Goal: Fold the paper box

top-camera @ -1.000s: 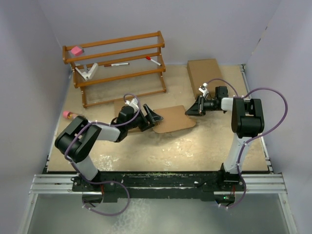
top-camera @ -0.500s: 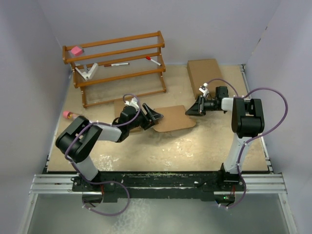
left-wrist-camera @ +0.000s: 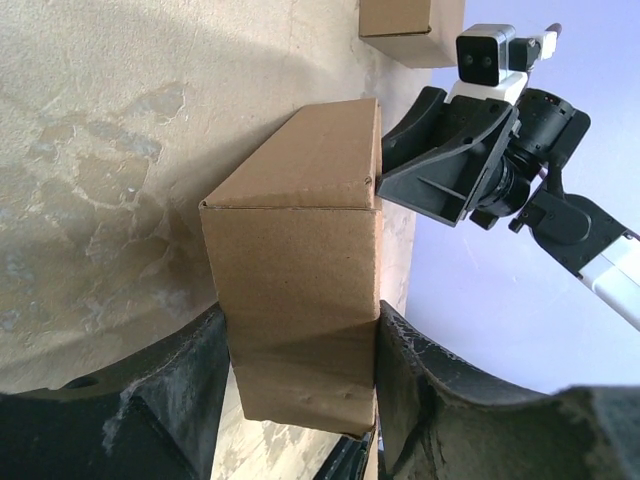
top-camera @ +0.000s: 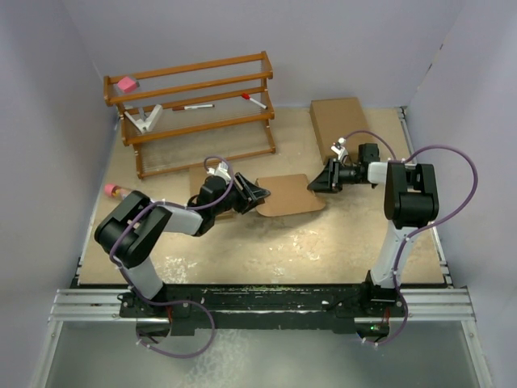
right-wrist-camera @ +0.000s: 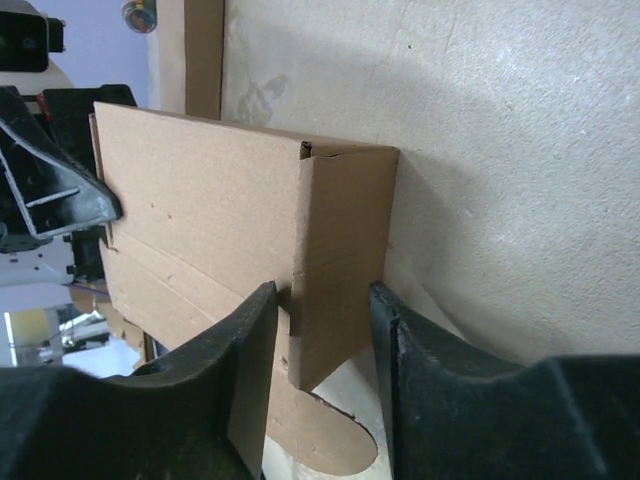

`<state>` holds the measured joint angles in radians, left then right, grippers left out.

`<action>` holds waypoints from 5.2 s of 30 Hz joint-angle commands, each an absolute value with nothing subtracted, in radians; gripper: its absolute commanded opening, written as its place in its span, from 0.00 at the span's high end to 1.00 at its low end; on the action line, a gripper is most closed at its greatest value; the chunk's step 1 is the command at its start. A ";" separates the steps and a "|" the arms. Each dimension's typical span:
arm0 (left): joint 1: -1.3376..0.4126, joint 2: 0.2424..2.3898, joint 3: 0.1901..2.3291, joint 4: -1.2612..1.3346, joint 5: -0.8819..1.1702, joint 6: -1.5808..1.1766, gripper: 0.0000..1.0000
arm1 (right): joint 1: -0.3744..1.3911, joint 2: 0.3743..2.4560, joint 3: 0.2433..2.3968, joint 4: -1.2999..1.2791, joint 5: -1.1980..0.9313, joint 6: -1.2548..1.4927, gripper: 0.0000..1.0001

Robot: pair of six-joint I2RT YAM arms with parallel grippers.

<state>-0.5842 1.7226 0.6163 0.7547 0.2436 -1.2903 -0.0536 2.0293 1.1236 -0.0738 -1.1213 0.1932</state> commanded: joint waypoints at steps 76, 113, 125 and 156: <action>-0.526 1.542 0.952 0.053 0.280 -1.579 0.48 | 0.661 1.425 0.676 0.426 -0.252 -0.934 0.61; -0.492 0.951 0.768 -0.108 0.102 -0.925 0.11 | 0.336 1.564 0.997 0.129 -1.042 0.085 0.66; -0.492 1.085 0.651 -0.007 0.243 -0.773 0.11 | 0.324 1.935 0.987 0.564 -1.257 0.702 0.63; -0.492 1.520 0.879 -0.068 0.230 -0.718 0.14 | 0.264 1.873 1.191 -0.191 -0.714 -0.001 0.00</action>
